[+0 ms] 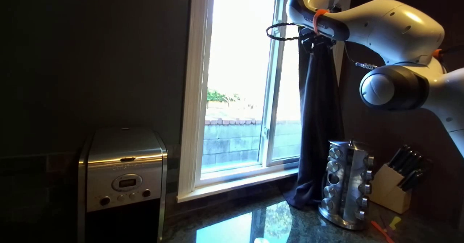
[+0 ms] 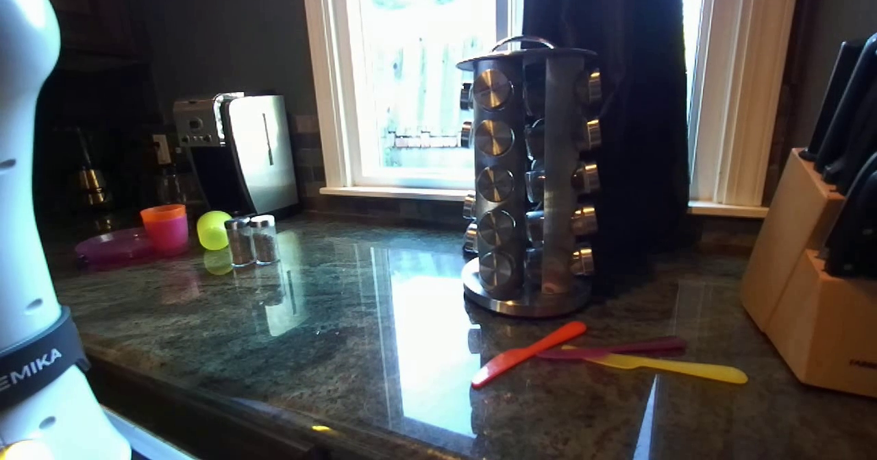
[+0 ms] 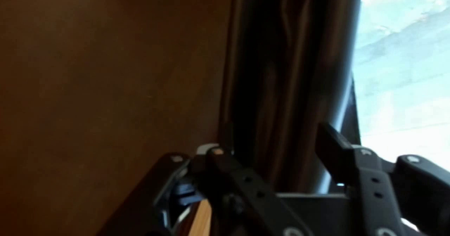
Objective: Move the curtain to the right
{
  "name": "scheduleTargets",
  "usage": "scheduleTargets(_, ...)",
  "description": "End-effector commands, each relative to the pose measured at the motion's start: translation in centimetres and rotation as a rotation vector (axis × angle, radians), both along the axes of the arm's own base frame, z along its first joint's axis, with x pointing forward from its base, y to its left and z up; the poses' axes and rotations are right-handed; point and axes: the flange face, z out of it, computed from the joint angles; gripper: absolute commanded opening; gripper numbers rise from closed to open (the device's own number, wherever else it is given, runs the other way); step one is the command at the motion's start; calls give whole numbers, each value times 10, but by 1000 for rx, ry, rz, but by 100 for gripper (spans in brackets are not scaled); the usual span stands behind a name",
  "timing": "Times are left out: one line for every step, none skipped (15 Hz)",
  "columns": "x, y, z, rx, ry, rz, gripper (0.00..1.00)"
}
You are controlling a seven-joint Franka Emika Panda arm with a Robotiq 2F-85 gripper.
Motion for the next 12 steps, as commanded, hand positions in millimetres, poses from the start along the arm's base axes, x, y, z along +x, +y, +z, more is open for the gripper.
scheduleTargets(-36,10,2,2,124,-142,95)
scheduleTargets(-47,9,1,34,188,-148,99)
scheduleTargets(-57,9,0,70,236,-144,100)
scheduleTargets(-68,6,1,109,289,-128,100)
scheduleTargets(-77,3,1,141,332,-114,100)
scheduleTargets(-86,-4,4,180,358,-76,100)
scheduleTargets(-94,-11,5,214,383,-54,100)
scheduleTargets(-101,-18,6,255,391,-33,100)
scheduleTargets(-84,-7,2,176,355,-87,100)
scheduleTargets(-91,-13,5,200,364,-73,100)
scheduleTargets(-96,-18,8,214,366,-63,100)
scheduleTargets(-98,-22,9,220,365,-58,100)
